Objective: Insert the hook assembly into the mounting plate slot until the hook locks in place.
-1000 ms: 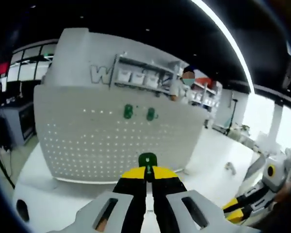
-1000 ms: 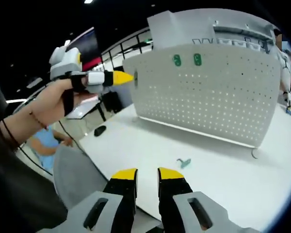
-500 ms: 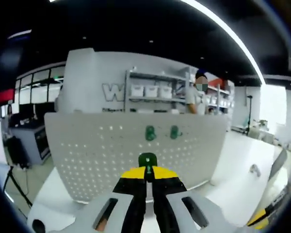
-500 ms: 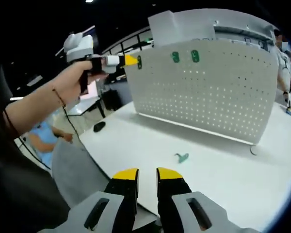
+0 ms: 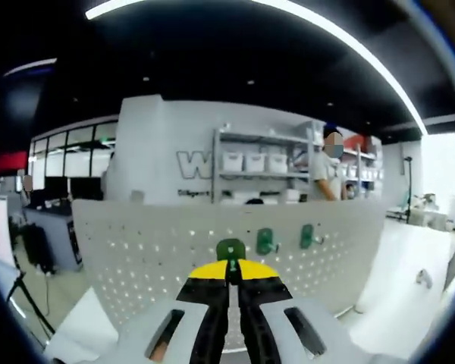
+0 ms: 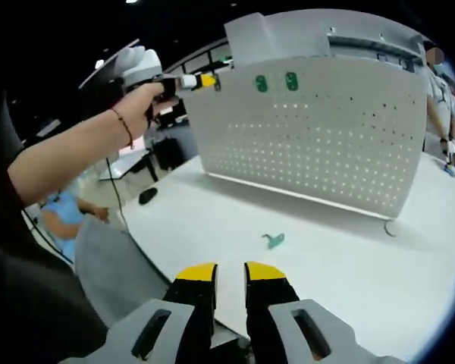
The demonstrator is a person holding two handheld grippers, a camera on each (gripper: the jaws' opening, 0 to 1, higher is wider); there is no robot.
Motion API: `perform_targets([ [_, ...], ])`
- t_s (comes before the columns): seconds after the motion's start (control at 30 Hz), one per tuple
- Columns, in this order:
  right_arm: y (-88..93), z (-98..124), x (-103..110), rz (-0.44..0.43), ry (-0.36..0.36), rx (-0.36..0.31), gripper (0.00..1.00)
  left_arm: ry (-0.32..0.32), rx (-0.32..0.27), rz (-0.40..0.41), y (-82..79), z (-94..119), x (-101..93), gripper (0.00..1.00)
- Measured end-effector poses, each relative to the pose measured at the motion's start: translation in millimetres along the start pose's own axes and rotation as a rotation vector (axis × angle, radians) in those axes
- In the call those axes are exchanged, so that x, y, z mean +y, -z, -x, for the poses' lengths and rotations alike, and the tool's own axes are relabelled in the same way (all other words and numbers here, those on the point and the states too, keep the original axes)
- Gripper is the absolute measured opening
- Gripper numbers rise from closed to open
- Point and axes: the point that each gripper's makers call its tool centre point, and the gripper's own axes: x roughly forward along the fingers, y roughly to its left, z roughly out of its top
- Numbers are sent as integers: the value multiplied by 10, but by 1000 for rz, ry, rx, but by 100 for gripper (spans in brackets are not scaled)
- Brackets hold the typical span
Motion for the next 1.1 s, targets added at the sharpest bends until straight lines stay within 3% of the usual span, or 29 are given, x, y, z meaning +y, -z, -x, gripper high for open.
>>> perform_targets([
  [0.6,24,-69,-125,-27,10,21,12,-45,-66,-35,-97,-415,66,2],
  [1.1,45,-114,-214,-46,24,38,12,-33,-77,-44,-36,-628,-9,2],
])
